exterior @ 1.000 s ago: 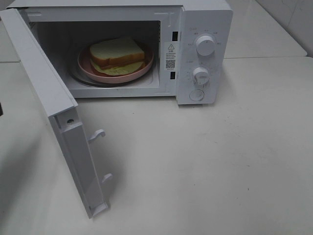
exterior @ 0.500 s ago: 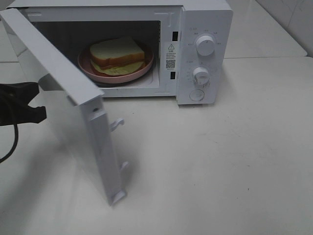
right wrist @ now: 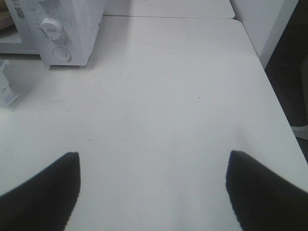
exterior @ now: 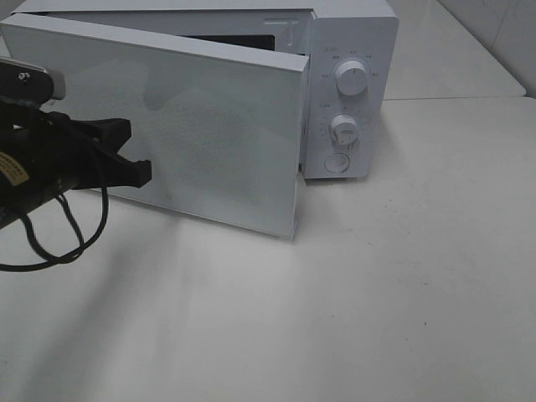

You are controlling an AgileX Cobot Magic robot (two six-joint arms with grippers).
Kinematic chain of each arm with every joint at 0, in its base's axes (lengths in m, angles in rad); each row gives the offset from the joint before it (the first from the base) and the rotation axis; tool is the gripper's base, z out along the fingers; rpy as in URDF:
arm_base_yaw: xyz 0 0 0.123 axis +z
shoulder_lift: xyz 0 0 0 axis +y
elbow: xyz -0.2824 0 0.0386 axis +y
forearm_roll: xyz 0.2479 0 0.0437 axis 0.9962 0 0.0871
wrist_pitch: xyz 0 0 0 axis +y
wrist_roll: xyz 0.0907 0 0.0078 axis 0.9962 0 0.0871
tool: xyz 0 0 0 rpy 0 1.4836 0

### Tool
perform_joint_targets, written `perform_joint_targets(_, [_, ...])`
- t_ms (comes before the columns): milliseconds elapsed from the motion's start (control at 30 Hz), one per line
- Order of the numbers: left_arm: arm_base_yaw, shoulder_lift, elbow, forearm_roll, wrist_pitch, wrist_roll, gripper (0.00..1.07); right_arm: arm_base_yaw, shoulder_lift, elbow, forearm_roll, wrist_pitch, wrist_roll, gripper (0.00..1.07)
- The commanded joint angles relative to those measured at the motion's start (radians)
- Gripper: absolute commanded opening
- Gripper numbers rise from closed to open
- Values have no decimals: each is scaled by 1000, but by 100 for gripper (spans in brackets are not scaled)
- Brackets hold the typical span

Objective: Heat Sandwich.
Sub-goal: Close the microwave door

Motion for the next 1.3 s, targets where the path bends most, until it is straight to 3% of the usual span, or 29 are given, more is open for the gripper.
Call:
perform_joint_targets(33, [-27,16,-33,-59,-17,17,0,-8,-27,1,2,-12,-4,76])
perform_joint_targets(233, [-87,65,-130,-122,-10,83,0,-8,-27,1,2,-12,-4,76])
perform_joint_targets(467, [-127,133,-241,-179,14,99,0,-8,-27,1,1,-12,-4,76])
perform_joint_targets(1033, [-131,249,-453,-247,71,109,0,-8,-27,1,1,-12,-4,76])
perform_joint_targets(1133, [-131,270,-480,-292,75,128,0,-8,-27,1,1,-12,-4,76])
perform_joint_targets(1233, [-131,291,-523,-349,87,198,0,-8,-27,1,1,-12,-4,76])
perform_joint_targets(1300, [-131,295,-535,-363,92,204,0,-8,-27,1,1,-12,-4,76])
